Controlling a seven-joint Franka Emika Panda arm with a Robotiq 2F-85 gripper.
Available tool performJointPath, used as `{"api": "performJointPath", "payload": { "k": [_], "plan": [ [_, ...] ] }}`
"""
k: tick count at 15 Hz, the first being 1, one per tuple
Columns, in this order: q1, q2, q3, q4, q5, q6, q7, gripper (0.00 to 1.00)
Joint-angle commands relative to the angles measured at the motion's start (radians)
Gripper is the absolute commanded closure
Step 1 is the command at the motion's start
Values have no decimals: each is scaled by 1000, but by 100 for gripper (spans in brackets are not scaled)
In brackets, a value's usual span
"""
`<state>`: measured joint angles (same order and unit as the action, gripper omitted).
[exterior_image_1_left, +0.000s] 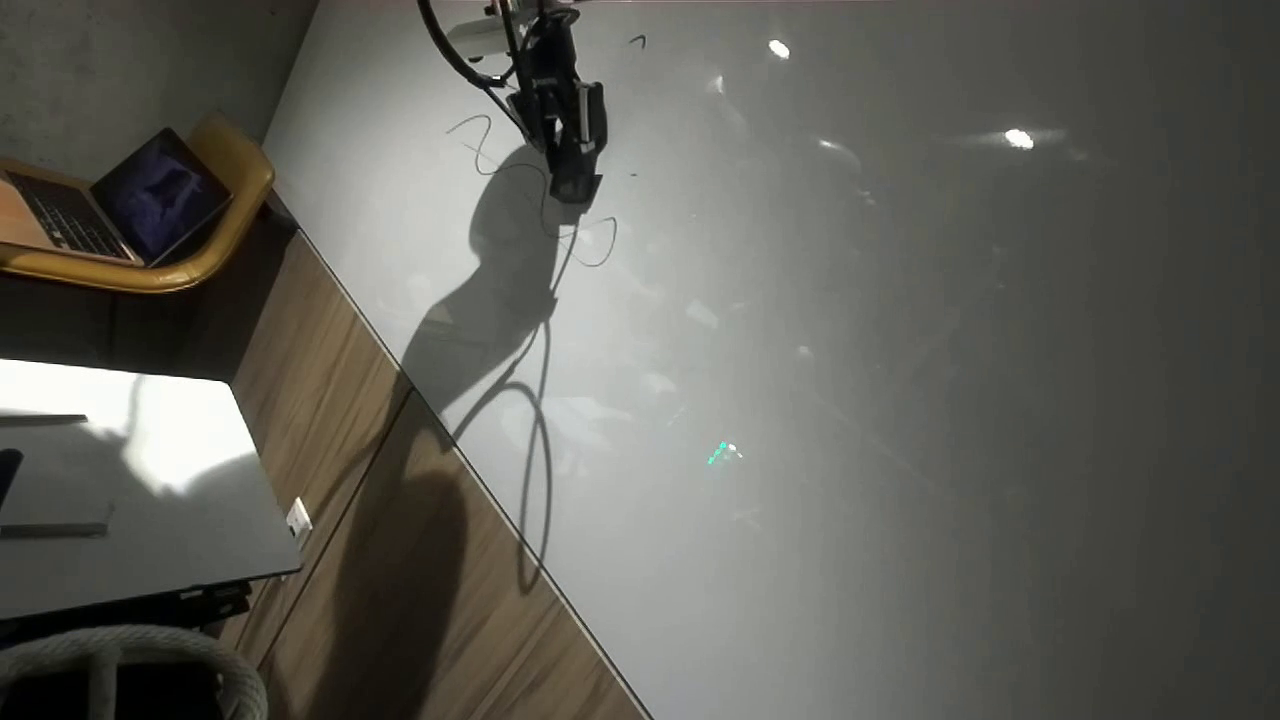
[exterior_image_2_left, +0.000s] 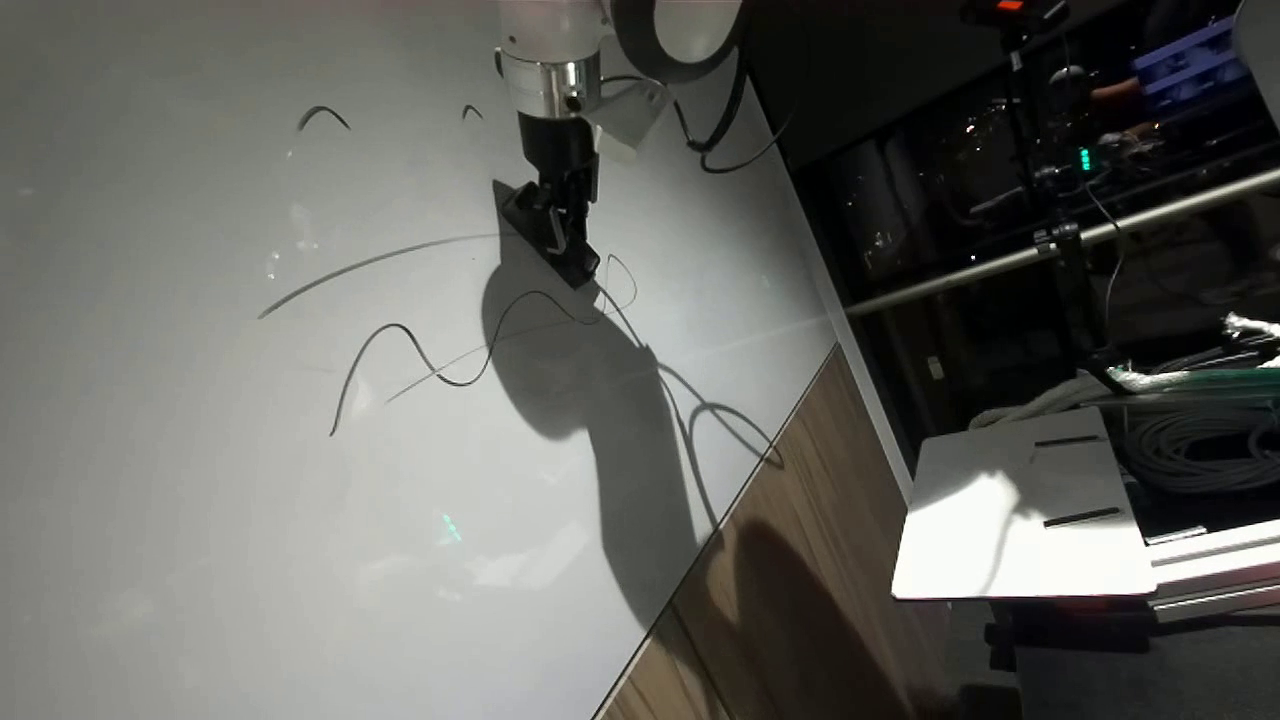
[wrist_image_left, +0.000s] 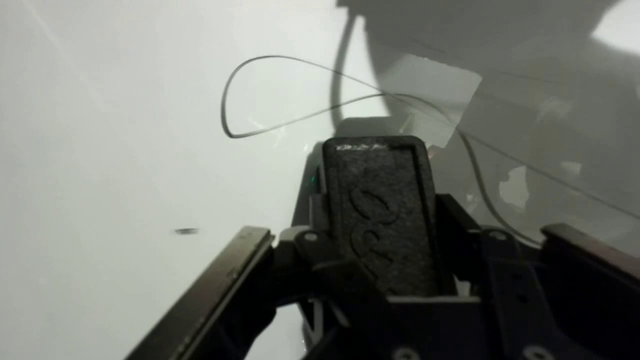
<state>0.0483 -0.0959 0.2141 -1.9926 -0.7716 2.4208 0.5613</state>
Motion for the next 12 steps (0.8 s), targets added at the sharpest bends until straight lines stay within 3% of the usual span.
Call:
{"api": "performJointPath", "payload": {
  "k": [1, 4, 8, 12],
  "plan": [
    [42, 177, 45, 209, -53, -23, -5, 71],
    [108, 216, 49, 286, -73, -111, -20, 71],
    [154, 276, 105, 382, -80, -164, -18, 71],
    [268, 365, 87, 499, -78, -181, -27, 71]
  ]
}}
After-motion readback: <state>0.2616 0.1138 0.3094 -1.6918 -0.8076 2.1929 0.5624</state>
